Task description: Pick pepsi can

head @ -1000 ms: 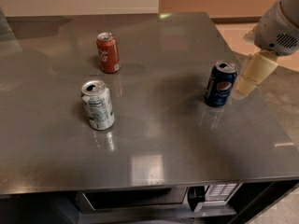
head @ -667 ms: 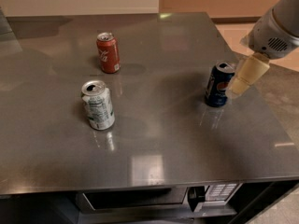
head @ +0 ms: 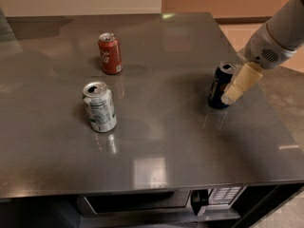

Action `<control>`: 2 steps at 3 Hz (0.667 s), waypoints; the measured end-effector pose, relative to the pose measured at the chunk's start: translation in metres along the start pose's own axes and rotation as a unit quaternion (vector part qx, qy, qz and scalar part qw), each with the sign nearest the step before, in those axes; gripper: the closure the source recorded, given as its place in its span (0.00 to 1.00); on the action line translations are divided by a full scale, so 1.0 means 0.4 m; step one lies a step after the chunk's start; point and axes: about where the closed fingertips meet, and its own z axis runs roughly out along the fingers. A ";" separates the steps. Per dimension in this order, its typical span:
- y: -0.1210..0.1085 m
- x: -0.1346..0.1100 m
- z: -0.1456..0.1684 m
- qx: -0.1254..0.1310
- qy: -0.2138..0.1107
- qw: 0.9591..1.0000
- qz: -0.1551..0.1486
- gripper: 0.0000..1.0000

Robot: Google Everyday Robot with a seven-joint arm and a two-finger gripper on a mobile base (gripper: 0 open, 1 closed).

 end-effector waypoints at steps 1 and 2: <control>0.004 -0.006 0.019 -0.011 -0.009 1.000 0.005 0.20; 0.011 -0.016 0.022 -0.022 -0.020 1.000 0.005 0.43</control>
Offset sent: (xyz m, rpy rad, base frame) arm -0.0005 0.0138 -0.0023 0.0892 0.0295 0.0222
